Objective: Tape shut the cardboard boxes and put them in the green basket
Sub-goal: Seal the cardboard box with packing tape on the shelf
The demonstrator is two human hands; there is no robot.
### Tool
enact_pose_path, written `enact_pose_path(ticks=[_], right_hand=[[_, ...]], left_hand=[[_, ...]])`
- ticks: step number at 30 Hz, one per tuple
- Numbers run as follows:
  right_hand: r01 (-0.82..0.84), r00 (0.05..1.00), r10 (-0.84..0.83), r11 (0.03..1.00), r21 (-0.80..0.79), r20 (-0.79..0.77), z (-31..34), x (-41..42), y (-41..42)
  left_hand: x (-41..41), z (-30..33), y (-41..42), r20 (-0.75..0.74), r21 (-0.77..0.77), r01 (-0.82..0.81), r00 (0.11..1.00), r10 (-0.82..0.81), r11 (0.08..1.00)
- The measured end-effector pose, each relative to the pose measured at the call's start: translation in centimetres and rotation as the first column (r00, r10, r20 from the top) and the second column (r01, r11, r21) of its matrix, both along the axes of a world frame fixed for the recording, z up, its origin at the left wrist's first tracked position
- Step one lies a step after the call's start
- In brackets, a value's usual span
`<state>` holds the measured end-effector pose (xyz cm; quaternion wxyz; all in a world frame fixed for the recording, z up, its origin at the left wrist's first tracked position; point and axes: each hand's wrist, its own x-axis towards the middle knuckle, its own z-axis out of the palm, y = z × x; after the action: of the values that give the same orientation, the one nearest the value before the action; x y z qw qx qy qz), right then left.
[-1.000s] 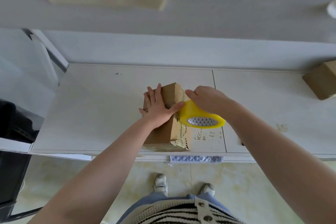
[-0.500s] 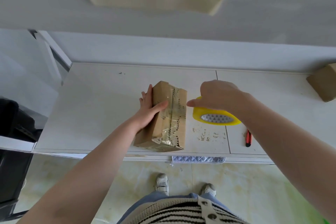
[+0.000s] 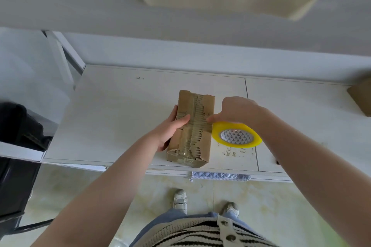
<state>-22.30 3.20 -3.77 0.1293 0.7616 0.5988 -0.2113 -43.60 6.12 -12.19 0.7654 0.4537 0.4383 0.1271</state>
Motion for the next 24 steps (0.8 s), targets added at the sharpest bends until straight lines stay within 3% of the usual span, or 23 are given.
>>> enact_pose_path(ticks=[6,8,10,11,13,14,15,16,18,24], right_hand=[[0.046,0.999,-0.048,0.996,-0.076,-0.017,-1.4,0.5,0.4],[0.066,0.995,-0.073,0.992,-0.105,-0.062,-1.9,0.9,0.4],[0.069,0.993,-0.078,0.992,-0.107,-0.084,-2.2,1.2,0.2],[0.067,0.993,-0.076,0.993,-0.101,-0.092,-2.3,1.3,0.2],[0.051,0.992,-0.061,0.994,-0.093,-0.106,-2.3,1.4,0.1],[0.039,0.992,-0.05,0.995,-0.094,-0.112,-2.3,1.4,0.1],[0.035,0.991,-0.046,0.995,-0.094,-0.122,-2.3,1.4,0.1],[0.04,0.99,-0.052,0.995,-0.091,-0.133,-2.4,1.4,0.1],[0.061,0.985,-0.072,0.995,-0.08,-0.155,-2.6,1.4,-0.1],[0.074,0.97,-0.083,0.996,-0.046,-0.227,-3.3,1.9,-0.5]], left_hand=[[0.7,-0.2,-0.5,0.128,-0.149,-0.092,0.985,0.112,0.984],[1.0,0.2,-0.6,0.055,-0.109,-0.073,0.995,0.079,0.991],[1.8,0.9,-0.7,-0.176,0.127,-0.017,0.984,0.04,0.992],[2.4,1.3,-0.9,-0.368,0.341,0.088,0.929,0.047,0.936],[4.0,1.8,-1.4,-0.61,0.689,0.388,0.766,0.201,0.612],[4.7,1.9,-1.7,-0.644,0.74,0.506,0.725,0.247,0.443],[5.2,1.9,-2.0,-0.675,0.734,0.593,0.691,0.258,0.331],[5.5,1.5,-2.1,-0.713,0.702,0.656,0.653,0.257,0.279],[5.4,0.7,-2.1,-0.76,0.649,0.715,0.592,0.269,0.26],[5.3,0.3,-1.9,-0.771,0.635,0.725,0.574,0.277,0.265]])
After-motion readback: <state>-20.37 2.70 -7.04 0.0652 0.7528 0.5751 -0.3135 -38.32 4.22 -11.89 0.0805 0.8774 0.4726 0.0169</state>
